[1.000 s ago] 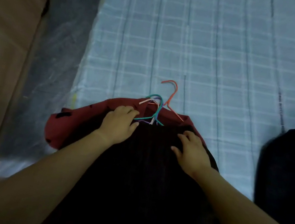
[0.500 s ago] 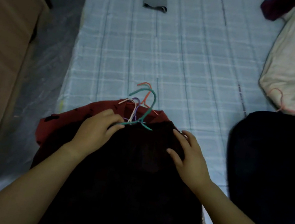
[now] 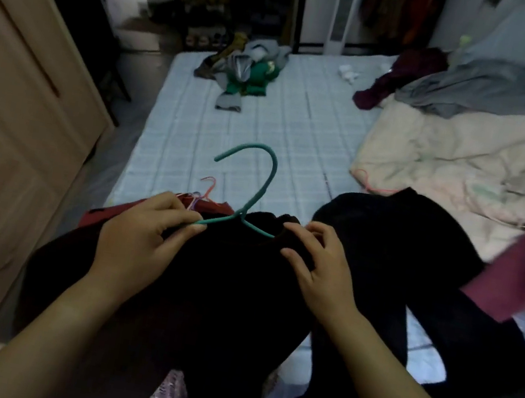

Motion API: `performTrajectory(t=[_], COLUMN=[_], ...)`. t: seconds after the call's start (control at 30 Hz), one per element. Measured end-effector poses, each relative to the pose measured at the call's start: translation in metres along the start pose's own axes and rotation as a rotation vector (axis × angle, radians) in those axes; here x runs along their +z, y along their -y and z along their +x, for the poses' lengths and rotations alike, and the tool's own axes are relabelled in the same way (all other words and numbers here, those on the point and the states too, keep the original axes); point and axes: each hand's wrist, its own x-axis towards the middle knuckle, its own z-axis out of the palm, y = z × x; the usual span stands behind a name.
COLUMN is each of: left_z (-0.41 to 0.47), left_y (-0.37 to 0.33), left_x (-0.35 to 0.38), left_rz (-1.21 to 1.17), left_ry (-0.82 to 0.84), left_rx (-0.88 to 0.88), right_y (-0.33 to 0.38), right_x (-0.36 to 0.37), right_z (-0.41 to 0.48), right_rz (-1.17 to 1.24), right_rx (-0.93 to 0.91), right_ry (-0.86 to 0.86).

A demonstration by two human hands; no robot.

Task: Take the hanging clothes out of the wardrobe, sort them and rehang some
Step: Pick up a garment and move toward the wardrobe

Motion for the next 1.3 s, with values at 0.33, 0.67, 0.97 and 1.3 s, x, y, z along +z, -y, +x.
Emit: performTrajectory(t=[0.33,0.67,0.97,1.3], left_z=[0.010,0.102,0.130,0.212], left_y=[-0.188,-0.249,-0.240,-0.153], left_x=[0.037,0.115,0.194,0.271], left_rz=[-0.108,-0.093,-0.271,-0.132], left_ry=[0.084,0.224,0.155,0.284], left_rx=[0.227,0.369,0.192,-0.111], right_y=[-0.026,-0.072,-0.141,-0.263], right_x=[-0.171,-0.326,-0.368,-0.289], right_z=[-0.122,-0.123,-0.053,0.104], right_rz=[-0.026,-0.191,-0.260,-0.153], right_rx=[0.046,0.044,0.133,0.229], right_ry=[-0.363,-0.685,-0.470,-0.065])
